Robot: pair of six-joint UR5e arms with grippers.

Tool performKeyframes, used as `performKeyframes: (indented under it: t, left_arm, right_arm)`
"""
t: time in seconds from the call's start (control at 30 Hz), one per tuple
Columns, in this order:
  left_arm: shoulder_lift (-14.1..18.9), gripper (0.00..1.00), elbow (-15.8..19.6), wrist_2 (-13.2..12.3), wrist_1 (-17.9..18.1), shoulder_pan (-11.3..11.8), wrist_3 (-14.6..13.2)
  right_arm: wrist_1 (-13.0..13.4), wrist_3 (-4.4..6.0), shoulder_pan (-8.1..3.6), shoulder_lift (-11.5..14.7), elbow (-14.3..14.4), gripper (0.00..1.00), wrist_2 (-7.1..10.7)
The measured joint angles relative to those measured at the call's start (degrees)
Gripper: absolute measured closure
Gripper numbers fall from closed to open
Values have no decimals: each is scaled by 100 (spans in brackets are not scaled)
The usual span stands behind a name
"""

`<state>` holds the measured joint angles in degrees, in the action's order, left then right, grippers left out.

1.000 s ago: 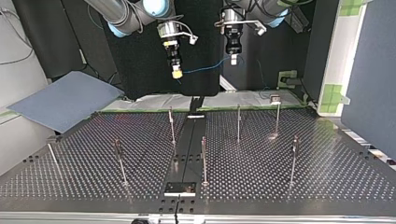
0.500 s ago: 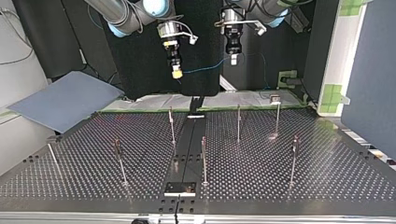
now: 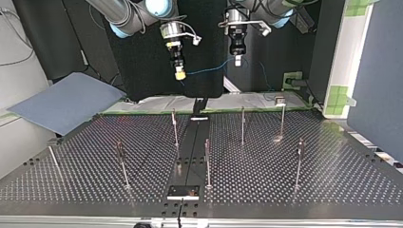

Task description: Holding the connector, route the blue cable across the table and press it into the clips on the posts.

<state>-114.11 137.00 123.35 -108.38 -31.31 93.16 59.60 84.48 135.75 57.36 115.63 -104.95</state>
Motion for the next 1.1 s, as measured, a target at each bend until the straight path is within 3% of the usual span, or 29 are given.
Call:
performKeyframes:
  t: [0.9,1.1]
  left_arm:
    - [3,100,4,3,-6,-3,-13]
    - [105,100,195,190,46,-141,-204]
  right_arm:
    - [-18,0,0,0,0,100,0]
    - [-167,-38,127,-149,-80,100,-131]
